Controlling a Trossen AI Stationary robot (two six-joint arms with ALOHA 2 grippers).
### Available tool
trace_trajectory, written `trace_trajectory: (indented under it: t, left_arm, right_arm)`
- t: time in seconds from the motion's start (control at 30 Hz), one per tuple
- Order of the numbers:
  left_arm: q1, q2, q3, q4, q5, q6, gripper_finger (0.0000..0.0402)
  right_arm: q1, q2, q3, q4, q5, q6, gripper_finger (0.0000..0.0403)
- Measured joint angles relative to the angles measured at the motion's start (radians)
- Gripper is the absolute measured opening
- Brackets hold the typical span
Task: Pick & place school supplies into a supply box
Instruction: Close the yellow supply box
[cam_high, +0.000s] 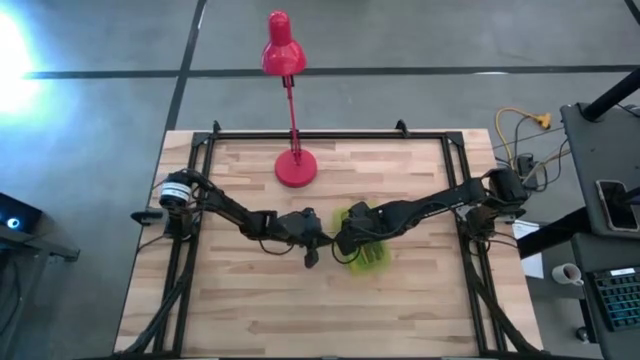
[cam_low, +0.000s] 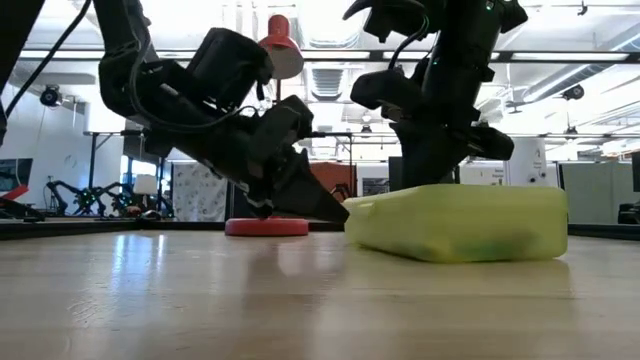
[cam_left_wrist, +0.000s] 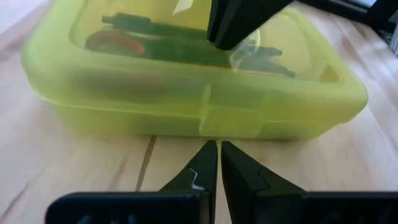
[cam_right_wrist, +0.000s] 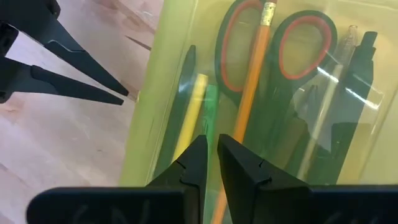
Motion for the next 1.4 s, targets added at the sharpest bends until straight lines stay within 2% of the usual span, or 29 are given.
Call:
trace_trajectory:
  t: [0.33, 0.57, 1.0, 1.4]
  left_arm:
    - [0.000, 0.001, 0.031, 0.008, 0.029, 0.001, 0.0006]
    - [0.002, 0.008, 0.070, -0.061, 0.032, 0.060, 0.0006]
    - [0.001, 0.067, 0.103, -0.087, 0.027, 0.060, 0.0006]
    - [-0.018, 0.018, 0.021, -0.124, 0.039, 0.030, 0.0006]
  right_arm:
    - [0.001, 0.003, 0.030, -0.010, 0.001, -0.024, 0.0038]
    - [0.000, 0.004, 0.030, -0.015, 0.008, -0.019, 0.0038]
    - [-0.001, 0.002, 0.029, -0.008, 0.014, -0.006, 0.0038]
    - [-0.001, 0.002, 0.036, -0.031, 0.015, -0.017, 0.0038]
